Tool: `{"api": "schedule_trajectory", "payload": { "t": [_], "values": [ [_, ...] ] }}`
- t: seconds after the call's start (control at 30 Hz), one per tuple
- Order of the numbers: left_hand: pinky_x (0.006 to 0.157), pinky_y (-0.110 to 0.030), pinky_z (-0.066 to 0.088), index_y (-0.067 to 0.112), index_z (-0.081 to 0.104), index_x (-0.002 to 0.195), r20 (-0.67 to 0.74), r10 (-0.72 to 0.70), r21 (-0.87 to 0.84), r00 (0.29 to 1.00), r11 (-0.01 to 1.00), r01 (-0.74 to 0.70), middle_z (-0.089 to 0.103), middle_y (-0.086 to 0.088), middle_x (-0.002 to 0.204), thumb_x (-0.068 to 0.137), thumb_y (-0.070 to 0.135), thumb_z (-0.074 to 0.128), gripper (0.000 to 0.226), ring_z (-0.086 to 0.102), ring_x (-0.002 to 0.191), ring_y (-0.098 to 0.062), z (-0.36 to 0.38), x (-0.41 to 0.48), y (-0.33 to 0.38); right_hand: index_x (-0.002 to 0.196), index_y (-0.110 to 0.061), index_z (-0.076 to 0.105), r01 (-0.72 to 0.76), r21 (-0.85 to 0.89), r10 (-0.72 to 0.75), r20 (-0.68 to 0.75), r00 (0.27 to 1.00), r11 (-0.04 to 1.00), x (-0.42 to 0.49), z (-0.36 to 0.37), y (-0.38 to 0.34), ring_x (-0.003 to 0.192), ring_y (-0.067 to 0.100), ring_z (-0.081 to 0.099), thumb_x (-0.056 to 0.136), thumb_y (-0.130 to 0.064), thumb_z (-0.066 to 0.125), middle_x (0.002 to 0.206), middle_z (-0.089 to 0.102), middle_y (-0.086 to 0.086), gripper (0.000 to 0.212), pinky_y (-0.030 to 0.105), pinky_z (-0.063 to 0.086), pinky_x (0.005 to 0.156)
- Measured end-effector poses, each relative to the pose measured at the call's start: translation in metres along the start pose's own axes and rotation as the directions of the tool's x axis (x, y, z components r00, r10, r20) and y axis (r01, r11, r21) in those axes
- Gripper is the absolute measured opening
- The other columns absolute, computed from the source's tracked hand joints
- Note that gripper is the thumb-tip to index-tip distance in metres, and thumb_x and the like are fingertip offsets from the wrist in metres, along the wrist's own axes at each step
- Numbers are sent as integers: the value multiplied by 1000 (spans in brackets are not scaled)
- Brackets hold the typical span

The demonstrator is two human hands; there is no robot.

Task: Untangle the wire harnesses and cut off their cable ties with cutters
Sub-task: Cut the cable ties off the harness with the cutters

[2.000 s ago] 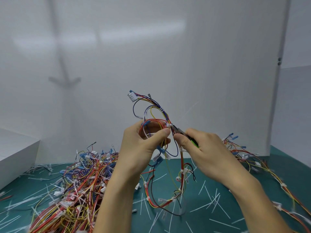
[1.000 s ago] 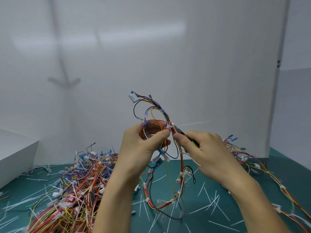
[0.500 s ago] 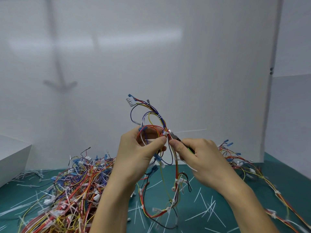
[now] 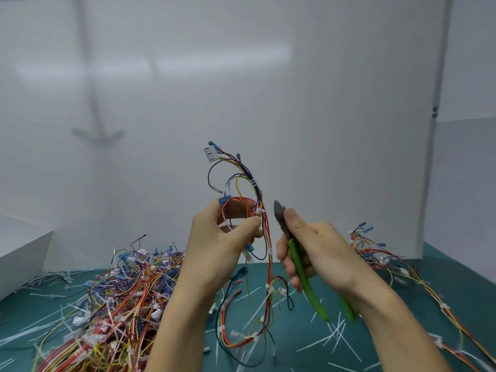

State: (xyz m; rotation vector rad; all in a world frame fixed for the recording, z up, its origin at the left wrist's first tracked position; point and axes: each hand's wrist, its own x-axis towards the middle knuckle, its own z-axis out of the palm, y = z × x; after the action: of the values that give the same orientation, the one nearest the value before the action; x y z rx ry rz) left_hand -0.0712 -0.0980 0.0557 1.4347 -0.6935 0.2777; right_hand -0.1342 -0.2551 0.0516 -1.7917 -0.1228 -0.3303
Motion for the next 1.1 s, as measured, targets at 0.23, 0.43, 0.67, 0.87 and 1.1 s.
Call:
{"api": "schedule_trajectory", "payload": {
  "t": [0.23,0.43,0.67,0.87,1.1],
  "values": [
    [84,-54,58,33,72,85,-57,-27,-27,998,999,25,76,1,82,74,28,75,12,72,84,-34,-5,1,1,79,-4,67,-6,-52,2,-73,997,999,1,-11,0,57,21,64,89,-64,42,62,64,7,66,35,57,60],
    [70,-44,60,19,61,96,-77,-47,-70,996,997,41,70,5,86,94,16,64,5,75,74,-21,2,3,-2,81,-7,69,-36,-230,25,-52,998,973,4,-11,7,58,19,64,100,-48,43,60,61,2,52,40,55,66],
    [48,-19,52,12,54,105,-172,-90,-120,981,990,70,65,-13,99,97,21,59,13,75,70,-21,-4,5,-2,79,-17,67,-13,-623,-43,-75,996,782,-3,-13,6,69,25,65,94,-62,38,71,67,9,55,41,52,68],
    [59,-32,60,11,52,101,-267,-141,-160,953,982,101,61,-9,91,99,18,57,8,75,65,-24,-5,6,0,70,-22,56,85,-708,-140,-20,990,701,-3,-9,3,52,8,42,92,-64,41,56,51,-9,50,22,34,52],
    [57,-30,59,11,51,97,-239,-137,-198,961,976,89,65,6,62,98,20,57,11,75,66,-25,-4,6,-1,71,-23,50,123,-761,-223,-28,974,637,0,-5,6,54,10,41,92,-65,40,58,48,-5,48,25,30,52]
  ]
}}
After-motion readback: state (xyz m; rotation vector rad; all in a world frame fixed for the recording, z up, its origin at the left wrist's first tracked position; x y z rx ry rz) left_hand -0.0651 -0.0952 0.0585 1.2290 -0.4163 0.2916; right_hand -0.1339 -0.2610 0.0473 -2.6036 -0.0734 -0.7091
